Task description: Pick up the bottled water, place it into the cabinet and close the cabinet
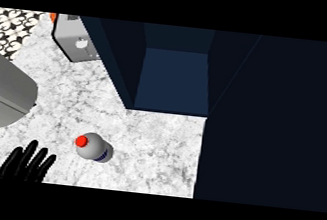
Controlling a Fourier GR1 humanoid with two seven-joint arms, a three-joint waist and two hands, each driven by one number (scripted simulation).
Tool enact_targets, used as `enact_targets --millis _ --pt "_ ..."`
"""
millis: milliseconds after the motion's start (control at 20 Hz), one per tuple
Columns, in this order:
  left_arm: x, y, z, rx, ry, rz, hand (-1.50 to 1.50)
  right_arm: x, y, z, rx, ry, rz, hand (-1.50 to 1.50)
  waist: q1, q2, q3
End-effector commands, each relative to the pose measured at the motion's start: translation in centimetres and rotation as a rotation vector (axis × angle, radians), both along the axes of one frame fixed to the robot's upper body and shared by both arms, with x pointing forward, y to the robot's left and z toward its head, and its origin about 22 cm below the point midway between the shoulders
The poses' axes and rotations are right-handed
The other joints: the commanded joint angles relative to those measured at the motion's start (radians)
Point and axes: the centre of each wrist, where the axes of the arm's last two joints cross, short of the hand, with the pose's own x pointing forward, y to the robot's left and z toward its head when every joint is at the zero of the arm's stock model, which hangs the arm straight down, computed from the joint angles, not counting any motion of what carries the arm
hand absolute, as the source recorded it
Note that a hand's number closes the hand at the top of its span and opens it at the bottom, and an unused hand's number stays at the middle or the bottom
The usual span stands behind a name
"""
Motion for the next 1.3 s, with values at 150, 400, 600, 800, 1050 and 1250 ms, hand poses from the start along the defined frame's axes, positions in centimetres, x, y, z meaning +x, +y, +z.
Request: enact_targets --millis 150,400,600,800,1050,1250 --pt "1.1 1.8 -1.5 0.028 -0.01 0.066 -1.5 1.2 0.0 -1.1 -0.004 -0.01 0.008 -1.5 0.001 0.001 0.0" --pt "2.6 5.5 -3.5 0.063 -0.008 0.065 -1.5 -1.8 -0.6 -1.3 0.001 -0.008 0.013 -1.5 -0.008 0.0 0.0" --pt "4.3 4.1 -6.6 0.093 -0.001 0.074 -1.5 -1.0 0.8 -0.8 -0.001 -0.02 0.025 -1.5 -0.006 0.001 0.0" --pt "6.3 3.9 -8.0 0.123 0.044 0.046 -1.5 -1.3 1.0 -1.2 0.008 -0.046 0.018 -1.5 -0.01 0.001 0.0" --pt "6.5 5.4 -9.2 0.133 0.075 0.043 -1.5 -2.7 1.1 -2.5 0.009 -0.029 0.034 -1.5 -0.009 0.0 0.0" --pt "7.1 6.0 -12.8 0.094 0.126 0.065 -1.5 -2.7 0.1 -2.8 0.006 -0.034 0.021 -1.5 -0.009 0.001 0.0"
